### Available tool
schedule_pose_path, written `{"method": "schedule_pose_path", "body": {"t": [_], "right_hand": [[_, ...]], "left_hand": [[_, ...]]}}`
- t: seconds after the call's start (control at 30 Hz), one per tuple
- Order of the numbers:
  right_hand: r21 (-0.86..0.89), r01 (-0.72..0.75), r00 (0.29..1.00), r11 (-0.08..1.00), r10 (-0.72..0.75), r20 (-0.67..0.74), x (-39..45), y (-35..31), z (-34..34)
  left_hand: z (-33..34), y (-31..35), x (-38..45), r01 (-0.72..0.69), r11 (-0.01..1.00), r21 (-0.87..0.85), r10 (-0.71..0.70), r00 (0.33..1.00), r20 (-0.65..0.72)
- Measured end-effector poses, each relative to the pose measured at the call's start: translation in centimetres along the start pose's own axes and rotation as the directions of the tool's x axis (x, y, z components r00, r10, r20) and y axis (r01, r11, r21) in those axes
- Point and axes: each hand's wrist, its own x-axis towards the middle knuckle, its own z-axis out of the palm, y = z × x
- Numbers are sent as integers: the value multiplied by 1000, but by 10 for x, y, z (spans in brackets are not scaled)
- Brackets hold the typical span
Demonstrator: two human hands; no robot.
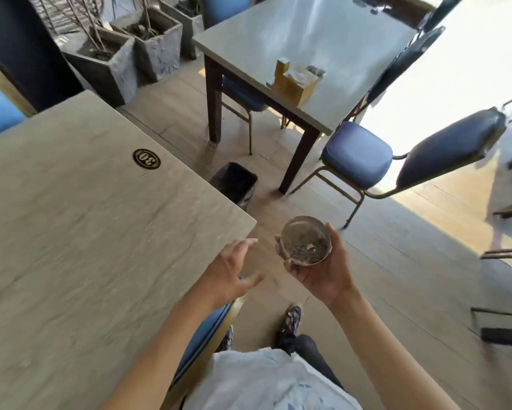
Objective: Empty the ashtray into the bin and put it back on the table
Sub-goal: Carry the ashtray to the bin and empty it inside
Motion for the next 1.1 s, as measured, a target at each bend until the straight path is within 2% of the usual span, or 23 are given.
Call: {"method": "schedule_pose_path", "body": {"t": [0.23, 0.47, 0.63, 0.77, 1.1], "right_hand": [[-1, -58, 998, 998, 58, 1, 48, -90, -49], [-10, -166, 986, 986, 166, -13, 89, -189, -85], [-82, -266, 964, 960, 264, -42, 132, -238, -90], [-98, -322, 945, 942, 314, -93, 178, -265, -81], [-200, -447, 890, 872, 411, -198, 330, -285, -36]], "left_hand": [[45, 11, 111, 133, 990, 37, -134, 991, 21], [81, 29, 207, 374, 921, -107, -378, 926, -19], [79, 21, 254, 534, 830, -161, -548, 834, -59], [64, -6, 300, 643, 747, -169, -656, 753, -37], [36, -130, 411, 823, 517, -237, -848, 529, -14]]}}
